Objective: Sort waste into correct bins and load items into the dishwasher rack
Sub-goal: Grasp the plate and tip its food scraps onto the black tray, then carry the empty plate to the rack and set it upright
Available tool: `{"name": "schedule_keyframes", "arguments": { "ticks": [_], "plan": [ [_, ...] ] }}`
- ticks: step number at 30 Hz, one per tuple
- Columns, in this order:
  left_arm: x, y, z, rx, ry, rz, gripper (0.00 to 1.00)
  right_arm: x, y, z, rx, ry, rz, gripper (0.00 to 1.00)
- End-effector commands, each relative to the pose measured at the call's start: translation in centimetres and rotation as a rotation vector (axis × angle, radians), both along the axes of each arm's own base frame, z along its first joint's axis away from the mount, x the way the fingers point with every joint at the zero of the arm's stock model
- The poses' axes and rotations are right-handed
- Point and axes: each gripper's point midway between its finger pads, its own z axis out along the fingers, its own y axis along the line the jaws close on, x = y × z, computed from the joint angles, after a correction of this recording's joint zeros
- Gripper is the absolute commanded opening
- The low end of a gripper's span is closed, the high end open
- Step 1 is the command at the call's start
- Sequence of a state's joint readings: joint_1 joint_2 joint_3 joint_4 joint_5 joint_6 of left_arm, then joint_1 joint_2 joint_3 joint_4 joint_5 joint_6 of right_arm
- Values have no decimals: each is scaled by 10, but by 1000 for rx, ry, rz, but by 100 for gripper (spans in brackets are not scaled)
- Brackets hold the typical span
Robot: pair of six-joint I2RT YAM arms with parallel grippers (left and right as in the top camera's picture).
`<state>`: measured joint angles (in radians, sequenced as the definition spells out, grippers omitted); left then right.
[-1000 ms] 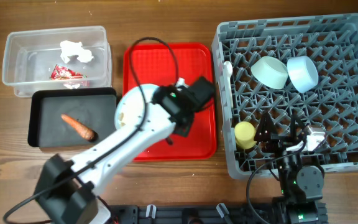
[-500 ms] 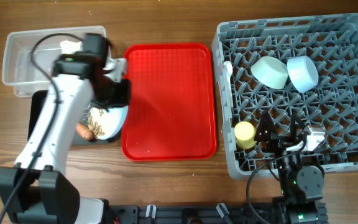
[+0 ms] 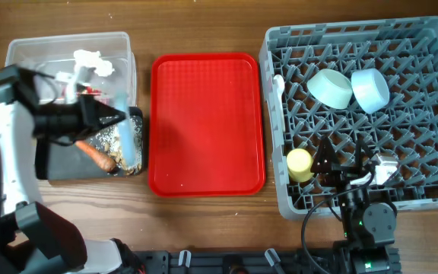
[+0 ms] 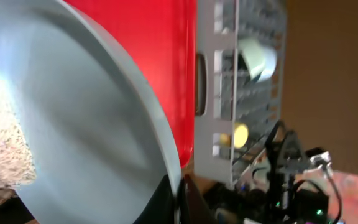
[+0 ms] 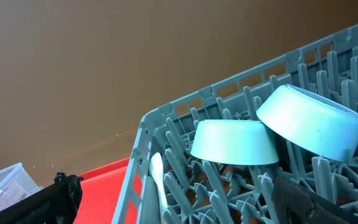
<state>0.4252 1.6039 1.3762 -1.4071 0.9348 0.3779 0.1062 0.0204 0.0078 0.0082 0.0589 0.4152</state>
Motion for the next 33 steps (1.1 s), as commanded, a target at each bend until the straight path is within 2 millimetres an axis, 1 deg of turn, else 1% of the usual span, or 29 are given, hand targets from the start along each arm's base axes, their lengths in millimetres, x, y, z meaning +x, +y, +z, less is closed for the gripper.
{"name": "schedule_keyframes", "arguments": {
  "ticks": [1,3,4,6,9,13,15,16,19,21,23,25,27,28,29,30,31,33],
  "plan": [
    [7,27,34,-78,-166,88,4,0,1,0,7,-4,11,100],
    [4,35,53,-157,-276,109,4,0,1,0,7,-4,11,100],
    [2,36,62,-189,-322,113,4,0,1,0,7,-4,11,100],
    [-4,40,75,-229,-399,130,4,0,1,0,7,-4,11,100],
    [-9,50,76,-231,-392,167,4,0,1,0,7,-4,11,100],
    [-11,51,73,-229,-374,171,4,0,1,0,8,-4,11,100],
    [-11,46,74,-239,-371,162,4,0,1,0,7,-4,11,100],
    [-10,39,77,-258,-374,144,4,0,1,1,7,-4,11,100],
    [0,5,87,-309,-444,34,4,0,1,0,7,-4,11,100],
    [9,-28,99,-358,-556,-86,4,0,1,0,7,-4,11,100],
    [19,-58,104,-399,-617,-203,4,0,1,0,7,-4,11,100],
    [37,-107,105,-458,-594,-356,4,0,1,0,8,-4,11,100],
    [52,-148,104,-446,-560,-441,4,0,1,0,7,-4,11,100],
    [65,-176,103,-408,-528,-440,4,0,1,0,7,-4,11,100],
    [72,-198,105,-394,-528,-439,4,0,1,0,8,-4,11,100],
    [83,-255,122,-380,-560,-375,4,0,1,0,8,-4,11,100],
    [86,-269,124,-374,-546,-326,4,0,1,0,8,-4,11,100],
    [96,-296,117,-350,-423,-140,4,0,1,0,7,-4,11,100]
  ]
}}
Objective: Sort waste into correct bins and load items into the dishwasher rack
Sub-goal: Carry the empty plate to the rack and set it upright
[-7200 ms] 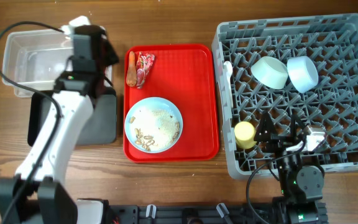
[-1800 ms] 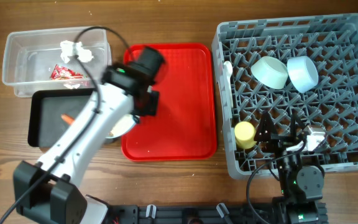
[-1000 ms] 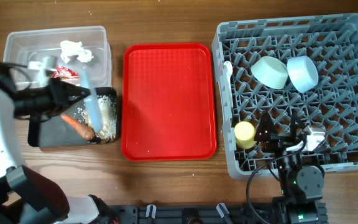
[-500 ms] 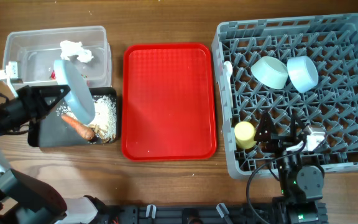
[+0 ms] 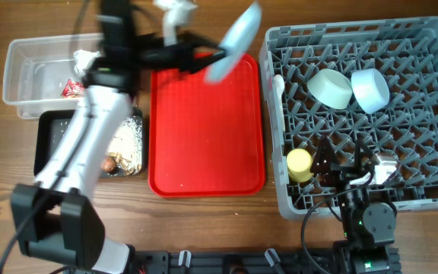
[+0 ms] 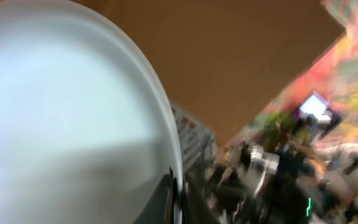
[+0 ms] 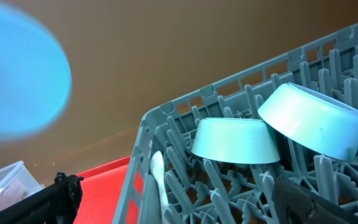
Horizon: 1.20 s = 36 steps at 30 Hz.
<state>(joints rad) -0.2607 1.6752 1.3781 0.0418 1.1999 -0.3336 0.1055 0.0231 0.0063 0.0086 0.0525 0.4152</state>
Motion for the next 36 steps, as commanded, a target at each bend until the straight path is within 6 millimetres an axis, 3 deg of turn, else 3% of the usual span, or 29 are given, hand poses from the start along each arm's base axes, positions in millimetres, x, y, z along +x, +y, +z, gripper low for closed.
{"name": "schedule_keyframes", "arguments": {
  "ticks": [1,6,8,13,18,23,24,25,26,27,33,36],
  "plan": [
    [24,-59,-10,-43,484,361,4,0,1,2,8,-8,5,100],
    [15,-112,-12,-133,600,423,4,0,1,2,8,-8,5,100],
    [19,-115,-20,-149,669,442,4,0,1,2,7,-8,5,100],
    [45,-113,-63,-147,805,555,4,0,1,2,8,-8,5,100],
    [52,-118,-96,-139,940,588,5,0,1,2,8,-8,5,100],
    [51,-121,-106,-119,960,562,4,0,1,2,8,-8,5,100],
    [49,-121,-105,-113,967,538,23,0,1,2,8,-8,5,100],
    [47,-119,-105,-106,977,510,66,0,1,2,8,-8,5,99],
    [47,-116,-104,-100,990,484,92,0,1,2,7,-8,5,100],
    [46,-109,-108,-81,1017,461,100,0,1,2,8,-8,5,100],
    [48,-72,-119,-3,1055,392,100,0,1,2,8,-8,5,100],
    [41,-54,-113,44,998,377,100,0,1,2,8,-8,5,100]
  ]
}}
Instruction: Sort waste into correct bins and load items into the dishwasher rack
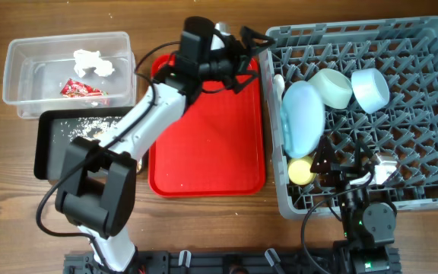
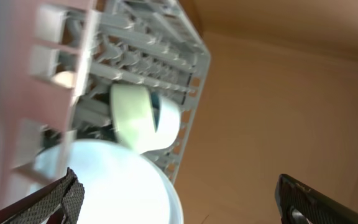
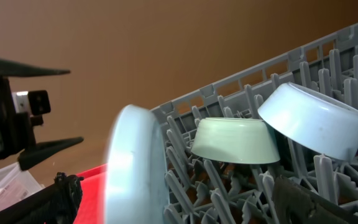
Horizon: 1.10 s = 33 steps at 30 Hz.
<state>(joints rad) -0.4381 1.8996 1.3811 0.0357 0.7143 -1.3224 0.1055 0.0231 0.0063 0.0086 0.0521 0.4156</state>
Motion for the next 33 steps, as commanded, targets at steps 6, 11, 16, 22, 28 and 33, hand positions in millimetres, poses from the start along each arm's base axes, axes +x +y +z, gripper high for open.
{"name": "schedule_keyframes", "arguments": {
  "ticks": [6,11,16,22,28,33],
  "plan": [
    [-44,72,60,315,-261,12,100,0,0,2,7,-8,5,100],
    [-107,115,139,483,-614,-19,100,0,0,2,7,-8,5,100],
    [-156,202,170,790,-725,179,100,0,0,2,7,-8,5,100],
    [-193,257,186,1088,-962,232,100,0,0,2,7,-8,5,99],
    [-202,260,144,1027,-1207,245,100,0,0,2,7,-8,5,100],
    [-205,261,74,1002,-1237,291,100,0,0,2,8,-8,5,100]
  ]
}}
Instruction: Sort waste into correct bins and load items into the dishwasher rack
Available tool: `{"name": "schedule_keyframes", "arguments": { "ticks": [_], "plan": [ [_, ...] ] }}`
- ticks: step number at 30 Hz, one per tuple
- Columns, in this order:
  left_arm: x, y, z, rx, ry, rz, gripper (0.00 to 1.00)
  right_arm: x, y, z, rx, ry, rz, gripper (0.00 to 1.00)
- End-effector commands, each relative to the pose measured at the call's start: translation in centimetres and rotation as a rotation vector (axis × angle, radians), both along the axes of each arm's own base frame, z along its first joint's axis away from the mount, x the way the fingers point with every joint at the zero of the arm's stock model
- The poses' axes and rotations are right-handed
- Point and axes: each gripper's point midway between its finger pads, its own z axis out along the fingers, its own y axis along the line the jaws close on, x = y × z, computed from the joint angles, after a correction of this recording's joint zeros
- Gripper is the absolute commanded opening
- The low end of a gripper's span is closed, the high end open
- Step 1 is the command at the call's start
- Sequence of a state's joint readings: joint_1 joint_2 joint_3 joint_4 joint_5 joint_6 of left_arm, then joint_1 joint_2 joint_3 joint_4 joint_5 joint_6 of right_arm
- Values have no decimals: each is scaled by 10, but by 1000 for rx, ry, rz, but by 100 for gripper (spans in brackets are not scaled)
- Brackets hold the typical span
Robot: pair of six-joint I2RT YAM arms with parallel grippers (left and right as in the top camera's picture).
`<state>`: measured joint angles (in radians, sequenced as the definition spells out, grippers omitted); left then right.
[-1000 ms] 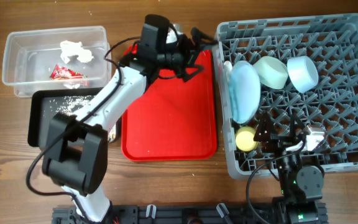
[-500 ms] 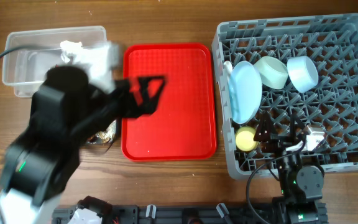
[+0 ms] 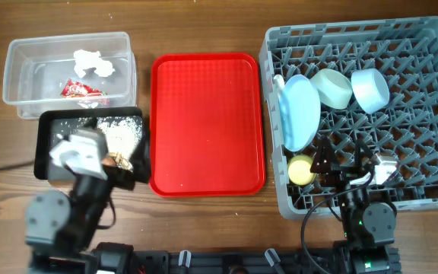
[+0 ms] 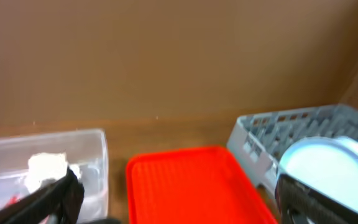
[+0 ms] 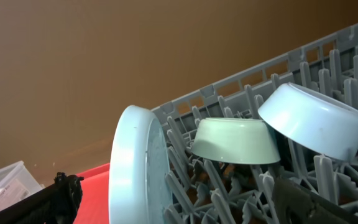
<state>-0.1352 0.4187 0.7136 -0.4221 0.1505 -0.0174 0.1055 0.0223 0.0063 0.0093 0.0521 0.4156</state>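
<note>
A pale blue plate [image 3: 299,113] stands on edge in the left part of the grey dishwasher rack [image 3: 432,46]; it also shows as plate [image 5: 135,168] and plate [image 4: 328,168]. Beside it lie a pale green bowl [image 3: 331,87] and a pale blue bowl [image 3: 369,89], with a yellow cup [image 3: 301,169] near the front. My left gripper [image 4: 179,186] is open and holds nothing, low at the near left, facing the red tray [image 3: 206,122]. My right gripper [image 5: 179,186] is open over the rack's front part, with nothing in it.
A clear bin [image 3: 21,84] at the back left holds a white tissue and a red wrapper. In front of it a black bin [image 3: 46,125] holds food scraps and foil. A white utensil [image 3: 278,81] lies at the rack's left edge.
My left arm was stretched over the red tray with its open gripper by the rack's left edge. It is now at the near left by the black bin. The plate stands more upright.
My left gripper first held the plate tilted on edge over the black bin. Then it held the plate high over the tray's back edge. Then the plate was in the rack and the gripper open, and now the arm is back at the near left. The right arm stayed still.
</note>
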Motion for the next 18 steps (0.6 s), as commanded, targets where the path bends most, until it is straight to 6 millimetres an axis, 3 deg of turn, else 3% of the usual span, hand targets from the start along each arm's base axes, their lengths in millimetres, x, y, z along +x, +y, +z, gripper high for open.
{"name": "schedule_keyframes", "arguments": {
  "ticks": [1,5,11,18],
  "plan": [
    [-8,-8,-58,-10,-10,-54,100,0,0,1,7,-6,5,100],
    [-9,-10,-105,-65,-70,-58,100,0,0,1,7,-6,5,100],
    [0,-20,-153,-69,-60,-97,100,0,0,1,8,-6,5,100],
    [-2,-27,-157,-68,-51,-125,100,0,0,1,7,-6,5,100]
  ]
}}
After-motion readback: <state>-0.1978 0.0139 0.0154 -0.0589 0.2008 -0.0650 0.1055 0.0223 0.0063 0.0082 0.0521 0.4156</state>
